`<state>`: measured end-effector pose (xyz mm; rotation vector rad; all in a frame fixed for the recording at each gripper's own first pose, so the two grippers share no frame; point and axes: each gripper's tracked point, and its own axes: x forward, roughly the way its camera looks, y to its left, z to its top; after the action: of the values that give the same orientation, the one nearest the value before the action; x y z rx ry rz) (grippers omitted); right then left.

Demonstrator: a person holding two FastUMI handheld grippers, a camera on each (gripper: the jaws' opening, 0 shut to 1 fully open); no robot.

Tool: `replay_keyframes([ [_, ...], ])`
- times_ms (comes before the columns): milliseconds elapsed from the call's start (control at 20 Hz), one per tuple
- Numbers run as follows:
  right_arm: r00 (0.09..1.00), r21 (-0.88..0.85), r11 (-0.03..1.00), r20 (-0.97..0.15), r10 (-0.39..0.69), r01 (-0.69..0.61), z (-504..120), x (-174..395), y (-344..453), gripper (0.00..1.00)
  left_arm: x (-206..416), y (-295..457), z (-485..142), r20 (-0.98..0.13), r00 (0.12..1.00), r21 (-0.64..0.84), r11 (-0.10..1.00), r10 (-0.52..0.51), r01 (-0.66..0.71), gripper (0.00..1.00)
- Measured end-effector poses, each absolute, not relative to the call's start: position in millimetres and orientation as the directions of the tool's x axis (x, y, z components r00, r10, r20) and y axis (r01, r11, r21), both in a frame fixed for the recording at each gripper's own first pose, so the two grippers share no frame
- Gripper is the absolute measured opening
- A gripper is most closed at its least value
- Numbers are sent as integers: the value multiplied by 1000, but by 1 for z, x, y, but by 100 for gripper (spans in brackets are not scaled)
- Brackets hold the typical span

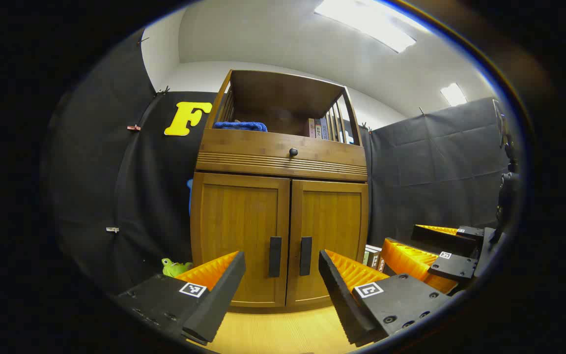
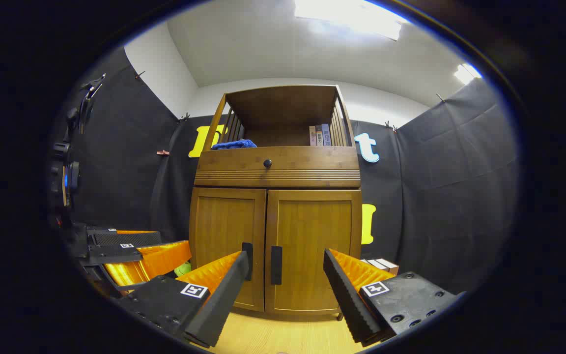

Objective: Open the right door of the double-door shoe cabinet with the right hand, and open the left door with the left hand.

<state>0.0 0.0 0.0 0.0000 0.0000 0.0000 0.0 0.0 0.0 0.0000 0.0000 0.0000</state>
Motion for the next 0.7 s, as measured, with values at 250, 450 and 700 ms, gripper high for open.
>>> replay_keyframes([
  [250, 1000, 9, 1000, -2, 1, -1, 0, 1, -1, 97, 4, 3, -2, -6, 1000, -5, 1000, 7, -7, 93],
  [450, 1000, 19, 1000, 0, 13, -13, 0, 3, -1, 97, 3, 3, 0, 1, 1000, -8, 1000, 7, -7, 93],
  [700, 1000, 11, 1000, -4, 15, -15, -1, 4, 0, 97, 5, 2, 2, 1, 1000, -11, 1000, 4, -4, 94],
])
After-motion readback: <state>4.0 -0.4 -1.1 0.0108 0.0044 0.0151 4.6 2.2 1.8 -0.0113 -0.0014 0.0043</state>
